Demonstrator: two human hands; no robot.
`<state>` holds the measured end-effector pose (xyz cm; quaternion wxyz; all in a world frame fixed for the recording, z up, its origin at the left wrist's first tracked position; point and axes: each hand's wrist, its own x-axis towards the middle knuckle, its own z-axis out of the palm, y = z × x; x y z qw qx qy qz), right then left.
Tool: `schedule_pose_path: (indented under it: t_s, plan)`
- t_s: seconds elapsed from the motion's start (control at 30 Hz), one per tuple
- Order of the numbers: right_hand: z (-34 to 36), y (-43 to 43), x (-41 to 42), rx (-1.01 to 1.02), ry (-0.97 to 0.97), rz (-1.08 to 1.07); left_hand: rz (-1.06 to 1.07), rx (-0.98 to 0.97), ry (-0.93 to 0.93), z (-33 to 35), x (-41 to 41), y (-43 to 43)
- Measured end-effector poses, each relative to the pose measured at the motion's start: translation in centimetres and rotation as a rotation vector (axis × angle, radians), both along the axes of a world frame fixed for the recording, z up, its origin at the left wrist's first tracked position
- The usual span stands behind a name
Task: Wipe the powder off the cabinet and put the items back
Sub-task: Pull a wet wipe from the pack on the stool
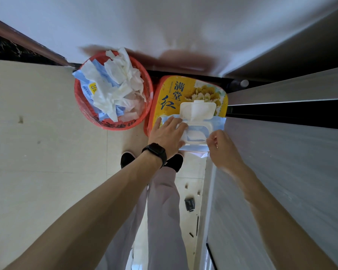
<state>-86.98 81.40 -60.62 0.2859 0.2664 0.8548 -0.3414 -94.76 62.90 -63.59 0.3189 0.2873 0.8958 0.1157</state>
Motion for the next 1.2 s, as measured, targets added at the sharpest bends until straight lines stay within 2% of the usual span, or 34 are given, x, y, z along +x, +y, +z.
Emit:
schedule_pose_path:
  t_s: [0.1,0.23,0.3,0.43,0.57,0.63,0.73,0.83,0.93,1.0,1.1,1.17,1.2]
  plan:
    - [0.5,-0.8,0.6,0.046,0.088,-0.130,0.000,-0.001,0.014,0.0,0.1,0.1]
    - [0.6,-2.3,0.2,0.175,0.196,0.177,0.006,0.001,0.022,0.0,0.0,0.1]
    - [0.4,-2.6,-0.6,0.245,0.237,0.211,0.000,-0.010,0.027,0.0,-0.1,0.2]
    - [0.6,-2.8,-1.1,0.151,0.341,-0.075,0.001,-0.021,0.042,0.1,0.0,0.4]
    - [2.0,-2.2,0.9,-0.037,0.205,-0.625,0.011,0.003,0.041,0.1,-0.1,0.4]
    - [2.8,-2.9,2.0,-0.089,0.180,-0.756,0.004,-0.009,0.042,0.2,-0.1,0.5]
    - [3.8,-4.5,2.9,-0.080,0.230,-0.875,-0.012,-0.037,0.047,0.3,0.0,0.8]
    - [5.1,-4.8,3.2,-0.055,0.337,-1.109,-0.022,-0.070,0.034,0.4,0.0,1.2]
    - [6.4,-3.7,3.7,0.080,0.423,-1.190,-0.009,-0.040,0.014,0.5,-0.1,1.2]
    - [7.1,-3.0,4.1,0.166,0.400,-1.143,0.091,0.028,-0.036,0.8,0.1,0.8]
    - [7.1,-2.4,4.8,0.175,0.326,-1.134,0.449,0.133,-0.218,1.6,0.9,0.3]
    - [6.6,-2.6,5.2,0.149,0.239,-1.088,0.625,0.112,-0.411,2.1,1.4,0.4]
    - [6.2,-2.9,5.4,0.113,0.186,-1.018,0.648,0.082,-0.458,2.2,1.6,0.5]
